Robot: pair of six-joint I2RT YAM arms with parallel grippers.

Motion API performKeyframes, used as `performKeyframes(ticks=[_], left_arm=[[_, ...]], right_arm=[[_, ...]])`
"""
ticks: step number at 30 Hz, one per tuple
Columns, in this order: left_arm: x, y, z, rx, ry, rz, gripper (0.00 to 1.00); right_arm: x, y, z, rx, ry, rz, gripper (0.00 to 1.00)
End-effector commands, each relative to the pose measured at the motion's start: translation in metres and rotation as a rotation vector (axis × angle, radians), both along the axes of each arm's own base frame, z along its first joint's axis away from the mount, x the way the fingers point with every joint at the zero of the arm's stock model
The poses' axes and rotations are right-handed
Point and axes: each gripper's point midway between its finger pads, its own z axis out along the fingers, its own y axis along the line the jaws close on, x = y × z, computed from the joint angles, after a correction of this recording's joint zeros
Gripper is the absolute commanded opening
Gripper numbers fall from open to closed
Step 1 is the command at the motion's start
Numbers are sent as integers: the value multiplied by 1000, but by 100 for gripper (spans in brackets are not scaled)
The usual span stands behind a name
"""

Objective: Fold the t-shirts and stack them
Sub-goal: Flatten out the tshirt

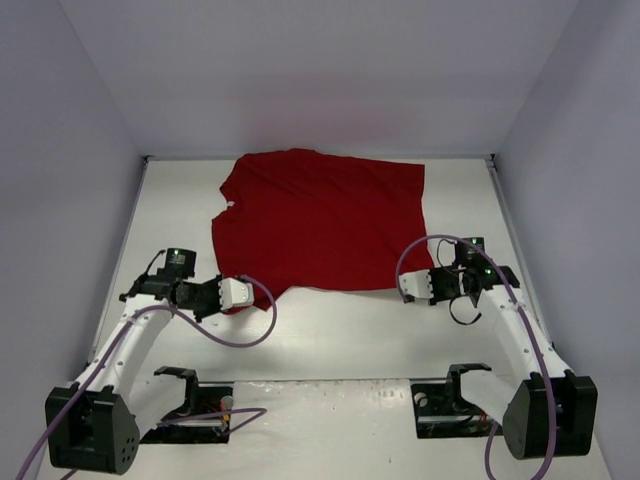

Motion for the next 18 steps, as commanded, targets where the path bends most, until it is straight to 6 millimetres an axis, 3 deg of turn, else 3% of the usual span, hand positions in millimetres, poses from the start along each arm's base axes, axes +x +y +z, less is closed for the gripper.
performKeyframes(ticks=[1, 5, 12, 15, 18], left_arm=[[-21, -3, 3, 9, 6, -110, 0], [-36, -2, 2, 17, 33, -159, 0], [-57, -6, 7, 14, 17, -259, 0], [-60, -6, 2, 27, 20, -283, 0], [-62, -9, 1, 20, 38, -304, 0]], right_arm=[[-26, -11, -11, -102, 59, 72, 0], [-37, -19, -17, -153, 100, 92, 0], [-33, -21, -16, -177, 122, 121, 0], [-33, -22, -22, -195, 152, 136, 4], [-35, -26, -26, -218, 174, 145, 0]])
